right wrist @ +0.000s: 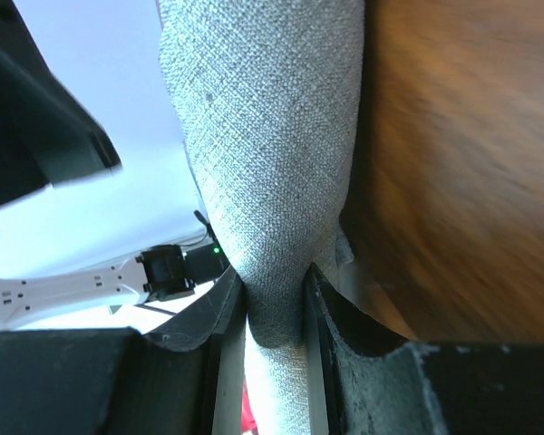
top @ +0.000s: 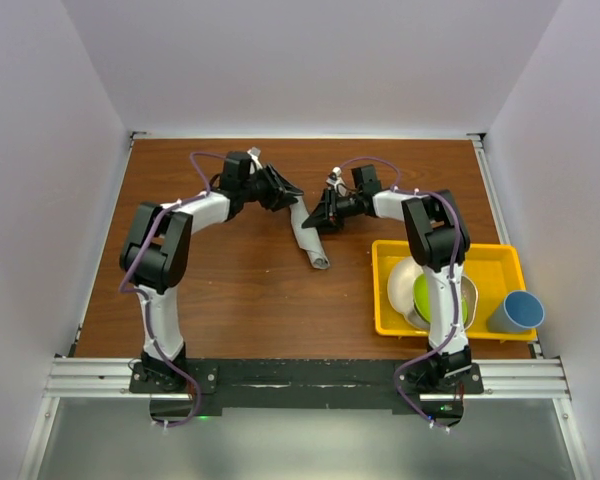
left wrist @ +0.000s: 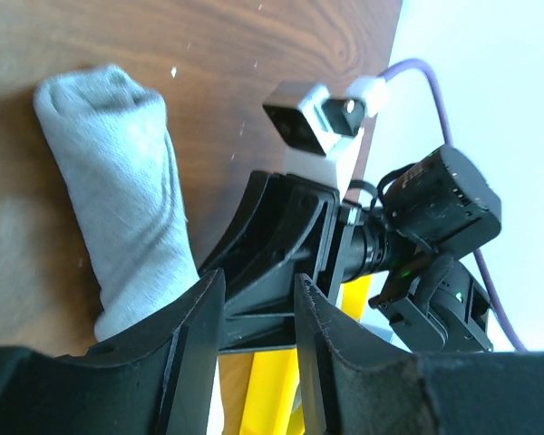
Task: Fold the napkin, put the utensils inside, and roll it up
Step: Roll the napkin with the utensil
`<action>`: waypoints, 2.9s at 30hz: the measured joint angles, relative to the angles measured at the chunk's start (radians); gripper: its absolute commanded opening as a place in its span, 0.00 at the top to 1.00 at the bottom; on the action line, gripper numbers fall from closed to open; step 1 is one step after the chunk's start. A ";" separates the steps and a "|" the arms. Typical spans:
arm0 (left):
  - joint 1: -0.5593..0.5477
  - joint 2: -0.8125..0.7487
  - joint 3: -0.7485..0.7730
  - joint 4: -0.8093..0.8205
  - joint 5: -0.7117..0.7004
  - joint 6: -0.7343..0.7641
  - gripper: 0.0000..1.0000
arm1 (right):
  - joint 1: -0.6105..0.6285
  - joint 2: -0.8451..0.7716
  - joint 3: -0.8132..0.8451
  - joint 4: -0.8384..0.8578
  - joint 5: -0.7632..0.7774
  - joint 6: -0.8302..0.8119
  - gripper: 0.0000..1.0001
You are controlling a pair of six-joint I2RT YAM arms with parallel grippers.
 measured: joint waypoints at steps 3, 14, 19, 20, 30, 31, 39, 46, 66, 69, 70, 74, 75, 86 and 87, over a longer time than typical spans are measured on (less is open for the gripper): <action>-0.002 0.031 0.020 0.022 0.000 -0.009 0.59 | -0.023 0.002 0.001 -0.031 -0.008 -0.042 0.79; -0.047 0.095 0.031 0.071 0.009 -0.027 0.60 | -0.072 0.018 0.016 -0.128 -0.017 -0.163 0.74; -0.068 0.130 0.067 0.074 0.018 -0.030 0.60 | -0.102 0.021 0.071 -0.259 0.018 -0.256 0.58; -0.071 0.138 0.077 0.077 0.019 -0.034 0.60 | -0.108 0.023 0.087 -0.294 0.033 -0.278 0.56; -0.106 0.212 0.148 0.125 0.026 -0.080 0.61 | -0.133 0.014 0.191 -0.521 0.108 -0.407 0.25; -0.108 0.214 0.156 0.125 0.025 -0.082 0.61 | -0.133 0.005 0.193 -0.537 0.130 -0.421 0.25; -0.117 0.215 0.179 0.131 0.025 -0.093 0.62 | -0.122 -0.116 0.157 -0.594 0.371 -0.496 0.18; -0.117 0.226 0.180 0.134 0.026 -0.093 0.62 | -0.040 -0.219 0.055 -0.591 0.495 -0.530 0.17; -0.114 0.364 0.348 0.100 0.048 -0.067 0.62 | 0.004 -0.278 -0.043 -0.583 0.702 -0.575 0.29; -0.106 0.363 0.373 0.077 0.049 -0.066 0.61 | 0.003 -0.279 -0.022 -0.608 0.703 -0.583 0.17; -0.103 0.362 0.383 0.063 0.050 -0.064 0.60 | 0.003 -0.281 -0.011 -0.618 0.705 -0.588 0.14; -0.089 0.318 0.393 -0.020 0.045 -0.032 0.60 | 0.002 -0.295 0.050 -0.637 0.707 -0.595 0.11; -0.084 0.293 0.389 -0.044 0.038 -0.019 0.60 | 0.003 -0.295 0.071 -0.633 0.706 -0.594 0.10; -0.045 -0.301 0.005 -0.182 -0.013 0.123 0.60 | 0.003 -0.106 0.294 -0.602 0.673 -0.592 0.15; -0.046 -0.340 -0.035 -0.188 -0.012 0.134 0.60 | 0.003 -0.087 0.299 -0.603 0.673 -0.596 0.16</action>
